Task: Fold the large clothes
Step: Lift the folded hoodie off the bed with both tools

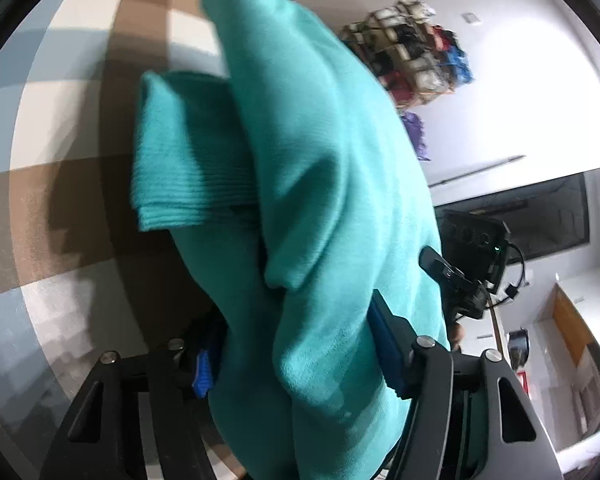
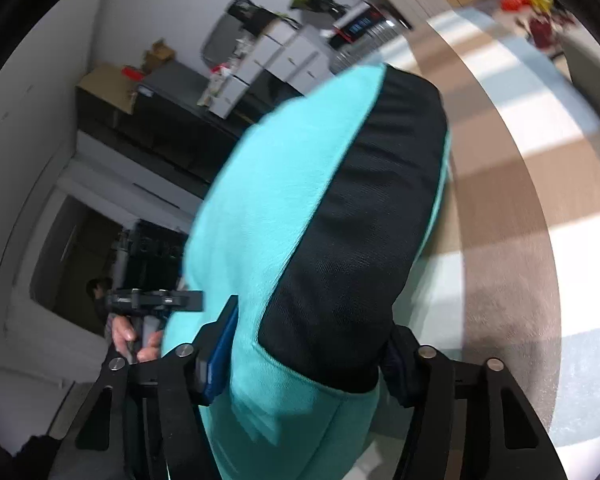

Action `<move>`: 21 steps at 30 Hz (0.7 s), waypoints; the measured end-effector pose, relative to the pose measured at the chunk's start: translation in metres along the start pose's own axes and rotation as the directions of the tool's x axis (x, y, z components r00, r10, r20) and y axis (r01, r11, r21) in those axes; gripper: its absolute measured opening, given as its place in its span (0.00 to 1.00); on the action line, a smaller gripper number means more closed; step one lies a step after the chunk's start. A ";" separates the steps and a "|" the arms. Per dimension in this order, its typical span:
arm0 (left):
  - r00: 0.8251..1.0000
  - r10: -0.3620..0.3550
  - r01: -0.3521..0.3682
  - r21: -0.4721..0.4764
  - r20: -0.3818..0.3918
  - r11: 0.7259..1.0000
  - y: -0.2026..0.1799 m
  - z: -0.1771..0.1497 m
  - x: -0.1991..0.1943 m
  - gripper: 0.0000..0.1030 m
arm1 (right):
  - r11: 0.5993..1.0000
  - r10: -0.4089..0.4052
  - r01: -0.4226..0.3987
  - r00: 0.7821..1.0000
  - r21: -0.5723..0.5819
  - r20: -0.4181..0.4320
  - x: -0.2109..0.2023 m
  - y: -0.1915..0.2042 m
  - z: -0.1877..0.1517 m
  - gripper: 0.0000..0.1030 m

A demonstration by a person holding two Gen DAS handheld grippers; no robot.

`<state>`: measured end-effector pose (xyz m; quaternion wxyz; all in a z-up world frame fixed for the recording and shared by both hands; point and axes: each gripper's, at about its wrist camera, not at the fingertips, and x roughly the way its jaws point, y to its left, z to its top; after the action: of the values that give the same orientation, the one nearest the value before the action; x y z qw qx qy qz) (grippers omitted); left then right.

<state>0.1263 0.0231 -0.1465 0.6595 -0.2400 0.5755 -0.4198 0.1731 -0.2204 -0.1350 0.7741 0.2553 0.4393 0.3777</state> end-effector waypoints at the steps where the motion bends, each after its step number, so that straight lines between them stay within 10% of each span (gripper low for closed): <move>1: 1.000 0.016 -0.016 0.024 0.002 1.000 -0.004 -0.001 0.000 0.56 | 1.000 0.007 -0.007 1.000 -0.010 0.021 -0.004 0.002 -0.001 0.57; 21: 0.994 0.013 -0.033 0.178 0.113 0.984 -0.071 -0.006 -0.046 0.49 | 0.992 -0.005 0.024 0.989 -0.124 0.149 -0.045 0.055 0.005 0.55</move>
<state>0.1014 0.0248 -0.0653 0.7143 -0.1958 0.5006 -0.4481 0.1428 -0.2252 -0.0710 0.8219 0.2305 0.3576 0.3789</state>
